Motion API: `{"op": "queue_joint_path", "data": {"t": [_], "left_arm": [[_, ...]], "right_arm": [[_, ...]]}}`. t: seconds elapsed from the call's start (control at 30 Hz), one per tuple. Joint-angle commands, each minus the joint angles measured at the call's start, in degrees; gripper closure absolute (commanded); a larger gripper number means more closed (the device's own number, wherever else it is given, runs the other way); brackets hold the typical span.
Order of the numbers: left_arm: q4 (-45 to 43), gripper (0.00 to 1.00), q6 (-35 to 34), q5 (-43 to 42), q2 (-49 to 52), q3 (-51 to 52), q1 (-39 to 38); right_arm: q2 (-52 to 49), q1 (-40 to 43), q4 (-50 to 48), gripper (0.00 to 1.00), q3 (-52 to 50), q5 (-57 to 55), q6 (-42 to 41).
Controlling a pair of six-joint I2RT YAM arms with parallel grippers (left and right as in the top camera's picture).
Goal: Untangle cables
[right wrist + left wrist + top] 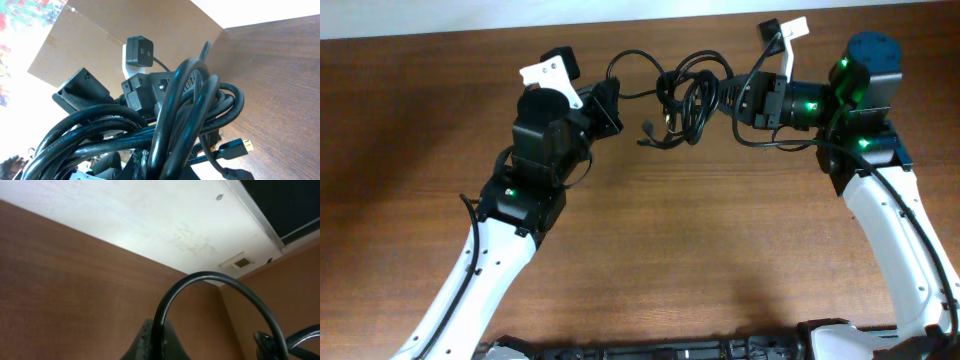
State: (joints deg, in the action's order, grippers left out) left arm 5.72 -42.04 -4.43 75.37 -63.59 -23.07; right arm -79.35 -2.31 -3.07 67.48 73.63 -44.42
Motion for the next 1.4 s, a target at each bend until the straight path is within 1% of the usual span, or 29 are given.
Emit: {"op": "queue_joint_path", "data": {"t": [0.0,0.1,0.2,0.23,0.27,0.3,0.33,0.37,0.4,0.43,0.5,0.57,0.63,0.73,0.8,0.83,0.93,0.97,1.0,1.17,1.2,1.23,1.27,1.33,1.37], "left_arm": [[4.7,1.0,-0.8,9.9,0.3,0.3,2.7],[9.4,1.0,-0.8,9.6,0.2,0.3,2.7],[9.7,1.0,-0.6,5.7,0.1,0.3,2.7],[8.5,0.94,2.2,3.4,0.0,0.3,2.7],[6.8,0.85,6.9,-0.2,0.0,0.3,2.7],[4.3,0.69,13.2,-5.9,-0.1,0.3,2.7],[1.0,0.43,21.1,-13.7,-0.2,0.3,2.7],[-1.9,0.13,28.3,-21.4,-0.3,0.3,2.7],[-4.6,0.01,35.6,-29.0,-0.3,0.3,2.7],[-5.0,0.01,38.7,-30.9,-0.3,0.3,2.7],[-5.0,0.01,42.1,-31.5,-0.3,0.3,2.7],[-5.6,0.01,43.6,-31.8,-0.3,0.3,2.7],[-7.6,0.01,43.8,-31.9,-0.3,0.3,2.7],[-11.1,0.01,43.8,-36.6,-0.3,0.3,1.3],[-11.3,0.01,43.6,-36.7,-0.1,0.3,-1.6],[-11.6,0.01,43.6,-36.1,0.0,0.3,-2.8],[-12.5,0.01,43.3,-26.9,1.4,0.3,-6.9],[-13.2,0.01,42.1,-24.7,2.0,0.3,-7.8],[-13.9,0.01,41.2,-23.9,2.3,0.3,-8.1],[-15.7,0.01,41.2,-21.9,2.8,0.3,-8.1],[-15.8,0.01,41.2,-20.8,2.8,0.3,-8.1],[-15.7,0.03,41.2,-19.0,2.8,0.3,-8.1],[-15.8,0.05,41.2,-15.5,2.8,0.3,-8.1],[-16.9,0.0,41.2,-12.5,2.8,0.3,-8.1],[-18.1,0.01,41.2,-12.5,2.8,0.3,-8.1]], "right_arm": [[1.7,1.2,-1.1,0.96,0.8,2.1,0.8],[1.7,2.1,-2.1,0.96,0.8,2.2,0.8],[1.7,5.7,-2.4,0.96,0.8,2.8,1.1],[1.7,7.0,-2.4,0.96,0.8,3.3,1.1],[1.7,8.4,-2.4,0.96,0.8,4.1,1.1],[1.7,9.5,-2.4,0.96,0.8,5.0,1.1],[1.7,10.3,-2.4,0.96,0.8,5.7,1.1],[1.7,11.0,-2.4,0.96,0.8,6.8,1.1],[1.7,11.1,-2.4,0.96,0.8,7.5,1.8],[1.7,11.0,-2.4,0.96,0.8,7.7,2.2],[1.7,11.0,-2.4,0.96,0.8,8.3,2.2],[1.7,11.0,-2.4,0.96,0.8,9.2,3.6],[1.7,11.0,-2.4,0.96,0.8,12.0,5.2],[1.7,10.9,-2.4,0.96,0.8,13.6,7.8],[1.7,10.4,-2.4,0.96,0.8,13.7,8.5],[1.7,9.7,-2.4,0.96,0.8,13.6,8.7],[1.7,7.9,-2.4,0.96,0.8,13.4,8.7],[1.7,7.5,-2.4,0.96,0.8,13.4,8.9],[1.7,7.3,-2.4,0.96,0.8,13.6,8.9],[1.7,7.1,-2.4,0.95,0.8,14.7,9.0],[1.7,7.1,-2.4,0.94,0.8,14.7,9.0],[1.7,7.1,-2.4,0.94,0.8,14.7,9.0],[1.7,7.1,-2.4,0.93,0.8,14.7,9.0],[1.7,7.1,-2.4,0.91,0.8,14.7,9.0],[1.7,7.1,-2.4,0.91,0.8,14.9,9.1]]}}
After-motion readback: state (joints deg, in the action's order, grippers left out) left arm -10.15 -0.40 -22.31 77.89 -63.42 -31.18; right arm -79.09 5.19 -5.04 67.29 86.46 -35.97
